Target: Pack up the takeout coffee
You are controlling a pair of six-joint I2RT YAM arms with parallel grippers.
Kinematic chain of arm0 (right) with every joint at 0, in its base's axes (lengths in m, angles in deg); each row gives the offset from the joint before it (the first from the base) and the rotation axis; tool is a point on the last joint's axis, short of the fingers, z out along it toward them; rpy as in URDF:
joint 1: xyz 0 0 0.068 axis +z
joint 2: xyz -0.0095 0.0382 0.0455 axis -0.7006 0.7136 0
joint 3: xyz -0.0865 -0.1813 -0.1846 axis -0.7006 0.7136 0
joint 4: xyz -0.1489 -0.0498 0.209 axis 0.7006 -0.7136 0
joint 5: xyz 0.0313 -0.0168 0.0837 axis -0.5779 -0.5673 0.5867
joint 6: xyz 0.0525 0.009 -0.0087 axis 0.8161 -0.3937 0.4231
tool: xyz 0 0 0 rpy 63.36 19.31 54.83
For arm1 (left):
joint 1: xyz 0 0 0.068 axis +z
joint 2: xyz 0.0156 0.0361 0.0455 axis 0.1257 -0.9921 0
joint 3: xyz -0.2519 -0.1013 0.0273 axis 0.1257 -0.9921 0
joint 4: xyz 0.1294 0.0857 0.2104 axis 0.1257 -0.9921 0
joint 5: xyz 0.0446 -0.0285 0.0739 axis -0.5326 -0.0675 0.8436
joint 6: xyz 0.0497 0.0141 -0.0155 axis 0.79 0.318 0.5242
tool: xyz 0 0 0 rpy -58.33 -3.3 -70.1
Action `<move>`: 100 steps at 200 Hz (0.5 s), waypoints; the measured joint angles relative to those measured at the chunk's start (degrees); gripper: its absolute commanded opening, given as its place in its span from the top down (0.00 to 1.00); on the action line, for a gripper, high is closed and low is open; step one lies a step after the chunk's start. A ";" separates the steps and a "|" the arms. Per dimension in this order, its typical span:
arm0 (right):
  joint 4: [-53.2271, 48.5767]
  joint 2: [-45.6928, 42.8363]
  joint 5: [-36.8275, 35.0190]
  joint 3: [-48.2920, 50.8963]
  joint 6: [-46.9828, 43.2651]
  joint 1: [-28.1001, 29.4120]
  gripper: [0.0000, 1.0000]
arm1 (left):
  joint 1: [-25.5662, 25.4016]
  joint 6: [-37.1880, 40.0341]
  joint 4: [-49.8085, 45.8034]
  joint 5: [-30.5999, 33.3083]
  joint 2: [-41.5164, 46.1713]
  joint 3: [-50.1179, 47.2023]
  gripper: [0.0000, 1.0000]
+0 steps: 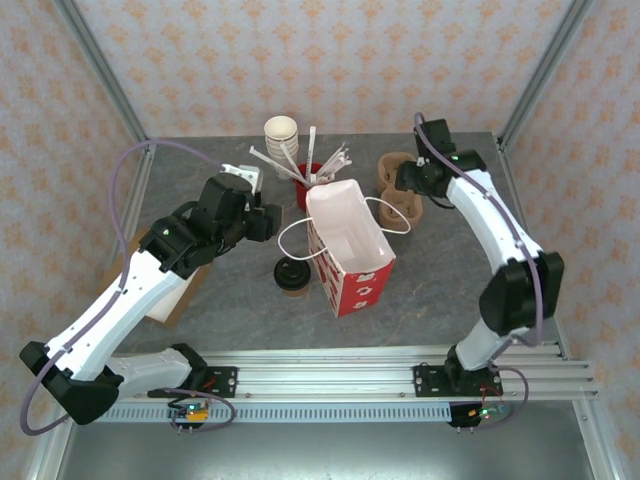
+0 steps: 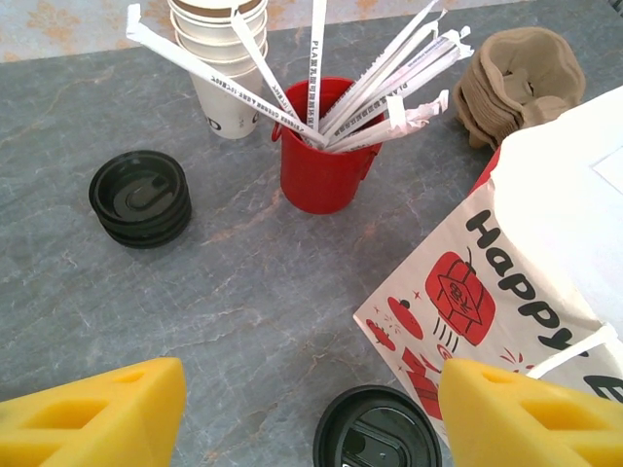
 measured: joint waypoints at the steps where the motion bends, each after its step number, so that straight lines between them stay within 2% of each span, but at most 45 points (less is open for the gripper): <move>1: -0.02 0.20 0.04 -0.09 0.02 0.00 0.38 | 0.00 0.00 0.00 -0.02 -0.02 0.02 0.30; 71: 0.63 12.85 -0.72 -7.61 -0.66 -0.15 0.53 | 0.00 -0.61 0.00 -0.55 -1.20 1.18 0.30; 100: 0.66 16.65 -0.81 -9.92 -1.14 -0.15 0.55 | 0.00 -0.63 -0.02 -1.38 -1.22 1.36 0.30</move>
